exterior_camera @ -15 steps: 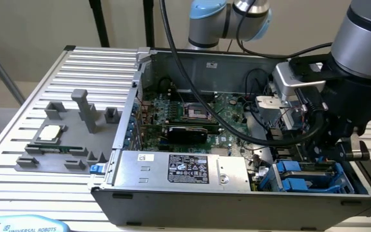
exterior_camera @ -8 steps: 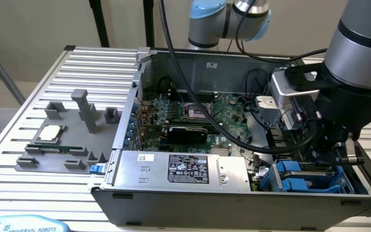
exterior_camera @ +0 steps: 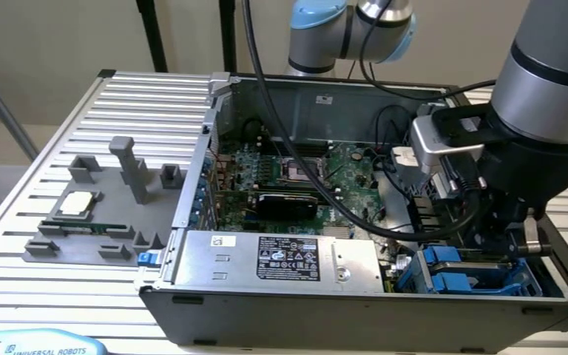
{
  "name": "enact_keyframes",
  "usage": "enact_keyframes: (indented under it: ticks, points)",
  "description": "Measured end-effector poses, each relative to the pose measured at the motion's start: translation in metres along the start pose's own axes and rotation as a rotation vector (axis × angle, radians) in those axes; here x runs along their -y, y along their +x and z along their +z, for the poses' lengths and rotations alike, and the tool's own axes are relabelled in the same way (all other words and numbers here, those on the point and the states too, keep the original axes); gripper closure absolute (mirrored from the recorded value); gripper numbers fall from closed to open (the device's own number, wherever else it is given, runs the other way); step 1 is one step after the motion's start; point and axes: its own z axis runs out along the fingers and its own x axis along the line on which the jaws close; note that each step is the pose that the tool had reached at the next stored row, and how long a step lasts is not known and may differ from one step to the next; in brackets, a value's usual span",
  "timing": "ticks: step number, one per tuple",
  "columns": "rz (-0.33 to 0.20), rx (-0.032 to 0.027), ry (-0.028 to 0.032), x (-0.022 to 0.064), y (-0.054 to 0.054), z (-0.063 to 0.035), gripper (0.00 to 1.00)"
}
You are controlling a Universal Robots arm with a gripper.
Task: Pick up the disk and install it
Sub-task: 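Insert the second disk wire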
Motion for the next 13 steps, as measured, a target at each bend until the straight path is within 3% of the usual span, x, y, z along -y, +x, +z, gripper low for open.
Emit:
enact_keyframes:
  ticks: [13]
  points:
    - [-0.001, -0.0071, 0.0003, 0.0011, 0.0004, 0.0045, 0.84]
